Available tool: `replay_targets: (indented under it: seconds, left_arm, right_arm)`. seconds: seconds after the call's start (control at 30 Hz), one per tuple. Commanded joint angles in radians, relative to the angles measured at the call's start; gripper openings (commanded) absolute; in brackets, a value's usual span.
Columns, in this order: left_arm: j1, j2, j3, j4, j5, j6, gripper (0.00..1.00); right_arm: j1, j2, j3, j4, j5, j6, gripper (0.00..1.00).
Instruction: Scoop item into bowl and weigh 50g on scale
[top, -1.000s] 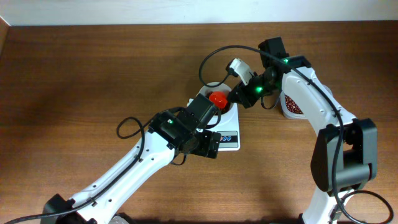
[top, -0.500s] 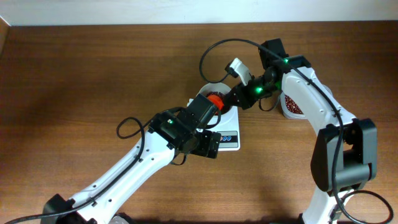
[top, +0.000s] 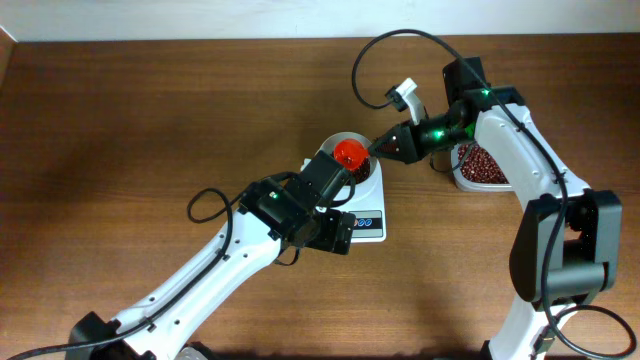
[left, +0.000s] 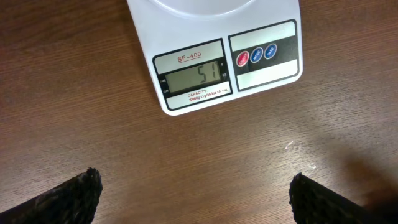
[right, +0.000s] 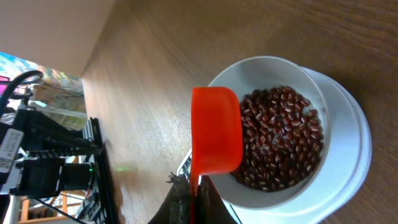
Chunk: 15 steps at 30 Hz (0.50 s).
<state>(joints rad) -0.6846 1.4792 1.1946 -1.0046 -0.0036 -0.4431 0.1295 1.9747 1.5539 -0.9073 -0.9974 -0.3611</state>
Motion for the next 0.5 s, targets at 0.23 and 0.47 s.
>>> replay_targets:
  seconds: [0.23, 0.47]
  left_arm:
    - [-0.002, -0.008, -0.008, 0.001, 0.004, -0.013, 0.99]
    - [-0.002, -0.008, -0.008, 0.001, 0.004, -0.013, 0.99]
  right_arm:
    - [0.0, 0.012, 0.098, 0.001, -0.05, 0.09, 0.04]
    - [-0.01, 0.012, 0.157, -0.023, -0.047, 0.117, 0.04]
